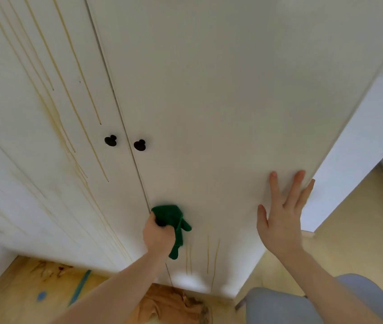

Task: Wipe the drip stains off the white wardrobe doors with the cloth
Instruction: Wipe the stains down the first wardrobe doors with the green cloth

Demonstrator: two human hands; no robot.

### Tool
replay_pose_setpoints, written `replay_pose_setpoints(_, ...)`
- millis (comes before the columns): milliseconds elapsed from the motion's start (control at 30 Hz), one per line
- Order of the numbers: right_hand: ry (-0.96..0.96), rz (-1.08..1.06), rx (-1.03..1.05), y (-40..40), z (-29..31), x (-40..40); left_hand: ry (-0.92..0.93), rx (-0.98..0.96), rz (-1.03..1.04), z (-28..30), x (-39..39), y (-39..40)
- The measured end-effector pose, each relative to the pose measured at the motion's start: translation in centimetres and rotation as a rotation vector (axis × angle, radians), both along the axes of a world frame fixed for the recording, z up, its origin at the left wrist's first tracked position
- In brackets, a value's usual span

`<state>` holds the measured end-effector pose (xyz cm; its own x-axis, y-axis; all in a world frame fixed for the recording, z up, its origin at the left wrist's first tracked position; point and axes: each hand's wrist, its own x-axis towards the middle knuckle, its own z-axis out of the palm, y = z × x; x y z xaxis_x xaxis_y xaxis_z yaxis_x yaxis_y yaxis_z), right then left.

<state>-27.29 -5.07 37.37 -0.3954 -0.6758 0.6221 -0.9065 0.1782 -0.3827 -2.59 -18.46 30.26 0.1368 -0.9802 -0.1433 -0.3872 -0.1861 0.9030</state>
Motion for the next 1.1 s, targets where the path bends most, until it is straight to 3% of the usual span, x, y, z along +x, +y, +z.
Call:
replay_pose_setpoints(200,-0.051,-0.059,0.014,0.1,0.2,1.0,-0.005,0.207,-0.135,-2.8,-3.1,1.8)
replay_pose_setpoints(400,-0.092,-0.019,0.122,1.7,1.3,1.0,0.016,0.327,-0.367,-3.1,-11.1,5.6)
replay_pose_setpoints(567,-0.178,0.052,0.098,4.6,2.3,0.8,0.117,0.405,-0.374,-2.5,-13.7,7.2)
replay_pose_setpoints(700,-0.394,-0.043,0.018,8.3,-2.6,2.2,0.047,0.312,-0.411,-2.2,-12.1,6.5)
replay_pose_setpoints(833,-0.808,-0.024,0.287,8.8,-8.5,5.1,0.003,0.202,-0.448,-0.6,-9.7,4.9)
replay_pose_setpoints(1000,-1.011,-0.009,0.350,5.5,-10.0,7.4,-0.126,0.131,-0.510,1.6,-8.6,4.4)
replay_pose_setpoints(1100,-1.141,-0.045,0.257,4.1,-9.6,7.7,-0.151,0.158,-0.716,2.9,-9.7,5.4)
